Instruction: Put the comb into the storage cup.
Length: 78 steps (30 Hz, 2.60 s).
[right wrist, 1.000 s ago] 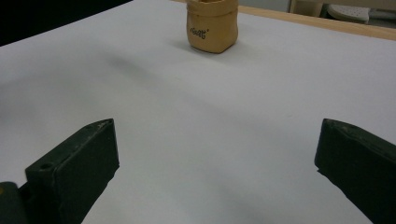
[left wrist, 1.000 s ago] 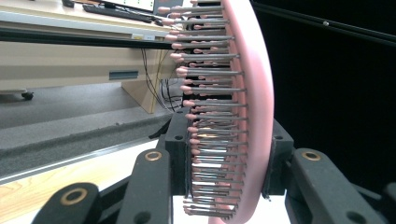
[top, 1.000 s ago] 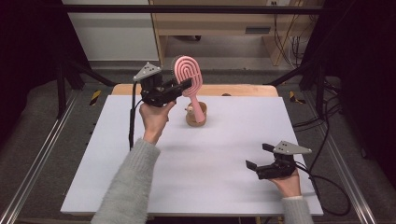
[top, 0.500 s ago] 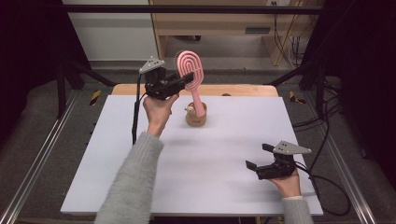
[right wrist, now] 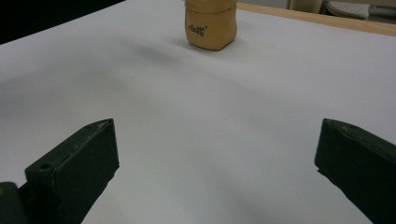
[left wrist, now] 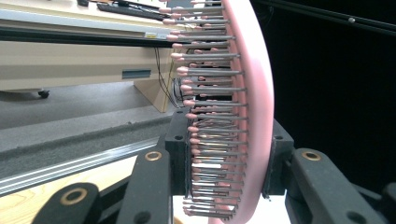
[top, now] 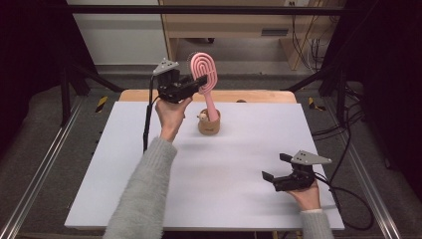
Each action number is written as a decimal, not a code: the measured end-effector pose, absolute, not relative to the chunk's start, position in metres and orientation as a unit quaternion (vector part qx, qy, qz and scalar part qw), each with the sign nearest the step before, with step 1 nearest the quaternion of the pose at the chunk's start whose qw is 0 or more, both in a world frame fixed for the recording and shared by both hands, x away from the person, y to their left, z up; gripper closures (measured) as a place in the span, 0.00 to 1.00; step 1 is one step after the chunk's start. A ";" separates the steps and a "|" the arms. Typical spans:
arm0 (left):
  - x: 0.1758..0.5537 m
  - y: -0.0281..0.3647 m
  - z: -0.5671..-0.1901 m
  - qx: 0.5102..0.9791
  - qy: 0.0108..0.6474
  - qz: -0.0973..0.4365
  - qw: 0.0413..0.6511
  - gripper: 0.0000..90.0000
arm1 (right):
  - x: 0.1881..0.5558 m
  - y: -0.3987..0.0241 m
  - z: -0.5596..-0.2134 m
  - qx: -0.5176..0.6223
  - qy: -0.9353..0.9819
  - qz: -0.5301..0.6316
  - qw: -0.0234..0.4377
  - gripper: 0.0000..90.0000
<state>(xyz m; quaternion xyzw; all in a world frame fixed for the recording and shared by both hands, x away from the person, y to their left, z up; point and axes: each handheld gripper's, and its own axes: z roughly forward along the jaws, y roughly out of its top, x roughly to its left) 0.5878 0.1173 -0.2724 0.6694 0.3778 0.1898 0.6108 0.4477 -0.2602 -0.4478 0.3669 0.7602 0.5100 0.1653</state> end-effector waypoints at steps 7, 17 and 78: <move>0.594 0.115 -0.273 0.668 0.381 0.196 0.609 0.70 | 0.448 -0.260 -0.448 0.365 0.761 0.510 0.165 0.00; 0.605 0.112 -0.277 0.668 0.386 0.203 0.603 0.70 | 0.448 -0.259 -0.448 0.368 0.761 0.509 0.162 0.00; 0.650 0.097 -0.329 0.686 0.413 0.206 0.562 0.70 | 0.448 -0.259 -0.449 0.367 0.765 0.506 0.158 0.00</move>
